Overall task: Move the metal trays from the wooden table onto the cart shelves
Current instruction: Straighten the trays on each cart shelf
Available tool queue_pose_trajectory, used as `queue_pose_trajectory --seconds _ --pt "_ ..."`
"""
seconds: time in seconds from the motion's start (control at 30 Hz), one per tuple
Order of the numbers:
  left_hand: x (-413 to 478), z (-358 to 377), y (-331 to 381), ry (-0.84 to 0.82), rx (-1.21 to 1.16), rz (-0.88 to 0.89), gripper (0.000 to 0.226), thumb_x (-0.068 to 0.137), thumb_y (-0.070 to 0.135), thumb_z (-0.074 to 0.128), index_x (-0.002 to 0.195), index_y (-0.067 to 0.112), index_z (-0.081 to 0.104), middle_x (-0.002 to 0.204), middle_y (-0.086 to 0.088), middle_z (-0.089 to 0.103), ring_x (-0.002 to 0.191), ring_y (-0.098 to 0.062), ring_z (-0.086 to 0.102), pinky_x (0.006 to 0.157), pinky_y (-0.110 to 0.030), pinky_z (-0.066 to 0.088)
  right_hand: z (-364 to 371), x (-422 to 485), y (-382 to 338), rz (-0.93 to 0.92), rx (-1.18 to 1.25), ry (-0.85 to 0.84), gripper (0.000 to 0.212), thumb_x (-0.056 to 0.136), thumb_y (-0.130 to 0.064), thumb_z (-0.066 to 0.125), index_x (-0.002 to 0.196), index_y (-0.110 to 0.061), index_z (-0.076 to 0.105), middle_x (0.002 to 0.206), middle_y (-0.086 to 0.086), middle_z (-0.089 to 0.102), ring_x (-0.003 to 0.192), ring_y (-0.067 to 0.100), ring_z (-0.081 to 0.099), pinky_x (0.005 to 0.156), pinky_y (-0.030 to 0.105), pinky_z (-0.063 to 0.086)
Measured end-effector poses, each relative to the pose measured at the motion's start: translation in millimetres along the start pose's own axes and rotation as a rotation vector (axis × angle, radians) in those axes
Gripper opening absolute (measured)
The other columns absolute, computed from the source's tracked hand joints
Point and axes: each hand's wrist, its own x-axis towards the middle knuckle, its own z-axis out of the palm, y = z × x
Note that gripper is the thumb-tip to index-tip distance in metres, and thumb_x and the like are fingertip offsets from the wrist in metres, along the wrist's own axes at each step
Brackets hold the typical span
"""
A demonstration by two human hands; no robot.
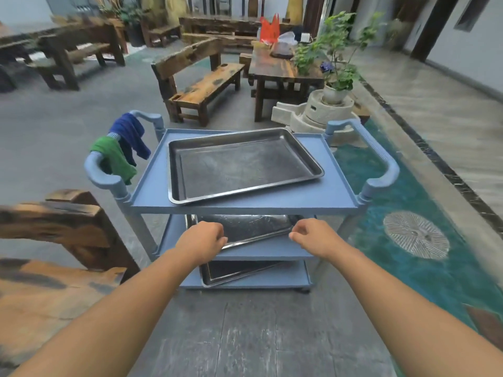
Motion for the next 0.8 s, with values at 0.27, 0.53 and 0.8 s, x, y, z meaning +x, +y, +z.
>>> queue_pose_trajectory --seconds 0.27,0.53,0.8 --pt "26.3 -0.4 12.6 0.024 -0.034 -0.079 0.029 0.094 0.048 0.051 0.097 0.021 0.062 0.082 0.003 0.066 0.073 -0.016 0.063 0.071 -0.036 0.055 -14.5 27.7 21.6 -0.042 0.019 -0.035 0.023 0.089 -0.039 0.059 0.096 -0.020 0.070 0.095 -0.003 0.070 0.093 0.016 0.063 0.083 0.034 0.050" --pt "107.6 -5.6 6.0 0.077 -0.079 -0.057 0.052 0.090 0.061 0.052 0.120 0.020 0.061 0.115 -0.001 0.067 0.104 -0.022 0.063 0.087 -0.038 0.051 -20.6 99.0 26.4 -0.066 0.094 0.002 0.025 0.089 -0.040 0.061 0.104 -0.022 0.069 0.101 -0.005 0.070 0.096 0.012 0.062 0.082 0.029 0.048" --pt "197.6 -8.0 -31.7 0.010 -0.037 0.008 0.070 0.085 0.073 0.045 0.132 0.021 0.050 0.128 -0.001 0.056 0.112 -0.023 0.057 0.087 -0.038 0.050 -19.8 191.6 14.2 -0.086 0.013 0.075 0.045 0.090 -0.046 0.060 0.126 -0.019 0.060 0.124 -0.002 0.060 0.117 0.017 0.056 0.097 0.032 0.045"
